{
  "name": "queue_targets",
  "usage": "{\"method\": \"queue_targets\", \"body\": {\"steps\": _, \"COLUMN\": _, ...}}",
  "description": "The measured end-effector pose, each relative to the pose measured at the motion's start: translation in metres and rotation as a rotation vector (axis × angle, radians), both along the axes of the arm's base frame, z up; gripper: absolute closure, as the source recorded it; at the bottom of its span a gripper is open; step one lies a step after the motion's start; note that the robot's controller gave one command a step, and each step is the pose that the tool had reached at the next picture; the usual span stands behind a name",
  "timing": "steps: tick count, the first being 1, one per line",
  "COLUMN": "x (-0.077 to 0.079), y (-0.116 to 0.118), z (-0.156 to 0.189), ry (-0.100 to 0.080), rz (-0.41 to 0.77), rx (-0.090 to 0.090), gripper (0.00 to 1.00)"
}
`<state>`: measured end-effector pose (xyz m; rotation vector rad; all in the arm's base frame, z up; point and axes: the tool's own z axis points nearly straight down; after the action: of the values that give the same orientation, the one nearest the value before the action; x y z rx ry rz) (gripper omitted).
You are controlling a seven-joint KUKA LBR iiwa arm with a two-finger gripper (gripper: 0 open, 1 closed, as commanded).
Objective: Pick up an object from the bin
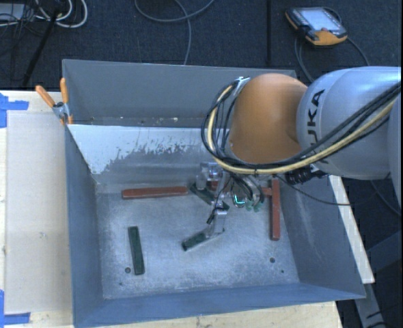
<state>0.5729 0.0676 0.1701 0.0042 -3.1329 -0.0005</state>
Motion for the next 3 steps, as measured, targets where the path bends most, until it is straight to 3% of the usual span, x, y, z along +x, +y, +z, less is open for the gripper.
{"method": "queue_targets", "body": {"steps": 1, "x": 0.002, "y": 0.000, "z": 0.004, "ry": -0.008, "rz": -0.002, "rx": 0.000, "gripper": 0.00}}
{"method": "queue_targets", "body": {"steps": 2, "x": -0.016, "y": 0.001, "z": -0.040, "ry": -0.010, "rz": 0.118, "rx": 0.000, "gripper": 0.00}}
{"method": "queue_targets", "body": {"steps": 3, "x": -0.024, "y": 0.001, "z": -0.056, "ry": -0.004, "rz": 0.208, "rx": 0.001, "gripper": 0.00}}
